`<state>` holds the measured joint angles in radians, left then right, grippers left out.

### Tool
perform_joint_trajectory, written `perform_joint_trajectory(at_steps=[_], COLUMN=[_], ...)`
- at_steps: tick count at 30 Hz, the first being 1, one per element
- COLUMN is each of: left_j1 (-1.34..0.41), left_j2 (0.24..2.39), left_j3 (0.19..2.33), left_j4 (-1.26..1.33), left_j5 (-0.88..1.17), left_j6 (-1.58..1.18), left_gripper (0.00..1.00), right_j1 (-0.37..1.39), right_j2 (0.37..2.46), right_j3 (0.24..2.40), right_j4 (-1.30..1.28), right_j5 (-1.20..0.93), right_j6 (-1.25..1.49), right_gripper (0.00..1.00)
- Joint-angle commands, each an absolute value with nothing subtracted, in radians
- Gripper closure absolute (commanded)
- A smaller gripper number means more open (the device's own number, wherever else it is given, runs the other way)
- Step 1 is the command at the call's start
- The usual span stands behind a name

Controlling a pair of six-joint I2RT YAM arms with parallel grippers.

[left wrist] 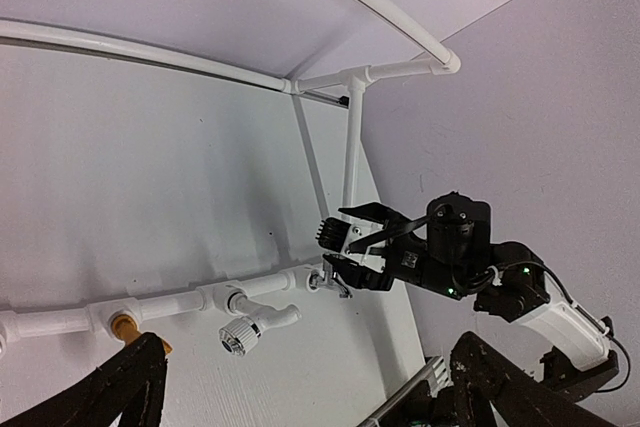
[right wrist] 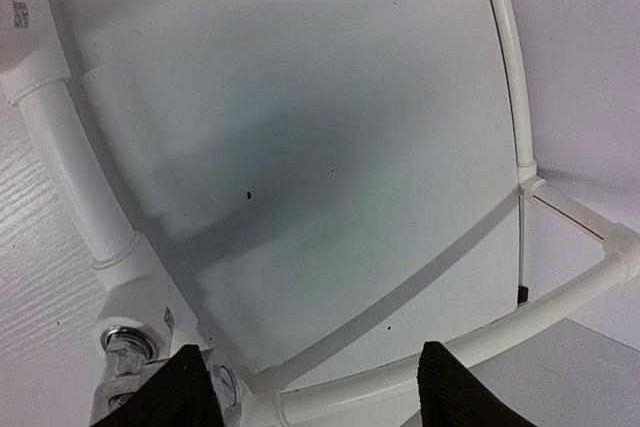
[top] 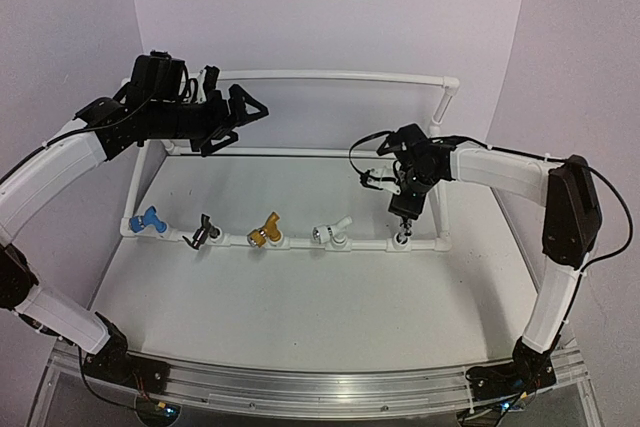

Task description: Install the water faucets

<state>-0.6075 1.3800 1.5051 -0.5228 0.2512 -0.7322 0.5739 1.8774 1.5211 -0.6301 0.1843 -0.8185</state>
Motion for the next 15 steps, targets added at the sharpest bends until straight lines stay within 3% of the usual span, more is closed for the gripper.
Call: perform_joint_trajectory(at_steps=[1, 9, 15], left_j1=[-0.603, -0.603, -0.602], left_j2=[1.367, 1.368, 1.363], left_j3=[1.536, 1.535, 1.531], left_j4=[-0.499, -0.491, -0.492], left_j5=[0.254, 0.261, 0.262], left_j6=[-0.723, -0.725, -0.727], left_gripper=[0.02, 0.02, 0.02], right_j1=[0.56, 0.556, 0.531], right_j2=[1.834, 1.82, 1.81], right_j3=[1.496, 1.484, 1.486], right_j4=[-0.67, -0.732, -0.789], right_j5=[0.227, 0.218, 0.172], right_j6=[-0.85, -0.869, -0.889], right_gripper=[0.32, 0.39, 0.52])
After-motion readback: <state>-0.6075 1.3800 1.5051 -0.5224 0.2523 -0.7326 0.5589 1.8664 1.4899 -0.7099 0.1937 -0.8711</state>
